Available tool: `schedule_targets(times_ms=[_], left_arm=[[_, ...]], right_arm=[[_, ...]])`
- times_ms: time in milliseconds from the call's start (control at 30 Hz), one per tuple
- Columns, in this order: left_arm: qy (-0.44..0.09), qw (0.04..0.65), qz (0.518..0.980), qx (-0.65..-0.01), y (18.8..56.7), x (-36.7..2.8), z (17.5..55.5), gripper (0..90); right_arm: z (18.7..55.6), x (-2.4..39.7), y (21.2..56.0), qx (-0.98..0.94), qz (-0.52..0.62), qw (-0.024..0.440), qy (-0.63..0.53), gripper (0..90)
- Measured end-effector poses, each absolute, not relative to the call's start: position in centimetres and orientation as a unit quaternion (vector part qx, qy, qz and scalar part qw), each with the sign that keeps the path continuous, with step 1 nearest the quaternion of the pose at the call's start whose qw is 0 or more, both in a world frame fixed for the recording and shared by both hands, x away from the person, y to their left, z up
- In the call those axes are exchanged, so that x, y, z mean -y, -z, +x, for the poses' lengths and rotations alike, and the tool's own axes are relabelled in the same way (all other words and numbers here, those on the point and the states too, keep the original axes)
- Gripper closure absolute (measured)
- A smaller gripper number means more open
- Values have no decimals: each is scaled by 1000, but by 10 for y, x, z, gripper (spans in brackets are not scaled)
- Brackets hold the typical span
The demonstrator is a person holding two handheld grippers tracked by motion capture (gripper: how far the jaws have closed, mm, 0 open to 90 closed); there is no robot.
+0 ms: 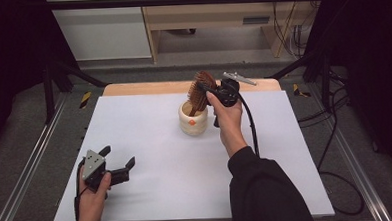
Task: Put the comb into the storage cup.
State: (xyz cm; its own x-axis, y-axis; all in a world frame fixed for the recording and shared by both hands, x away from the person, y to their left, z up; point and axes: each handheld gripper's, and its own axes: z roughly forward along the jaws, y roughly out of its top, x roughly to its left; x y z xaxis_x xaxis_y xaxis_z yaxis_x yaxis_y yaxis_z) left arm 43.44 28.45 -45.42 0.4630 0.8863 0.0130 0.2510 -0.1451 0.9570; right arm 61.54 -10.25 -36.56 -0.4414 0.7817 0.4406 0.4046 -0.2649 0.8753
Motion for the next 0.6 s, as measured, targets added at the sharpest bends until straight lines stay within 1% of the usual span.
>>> schedule_targets(times_ms=[600], left_arm=[[-312,506,690,-412,455,-285,435,30]], right_arm=[[616,112,369,-579,516,137,-616,480]])
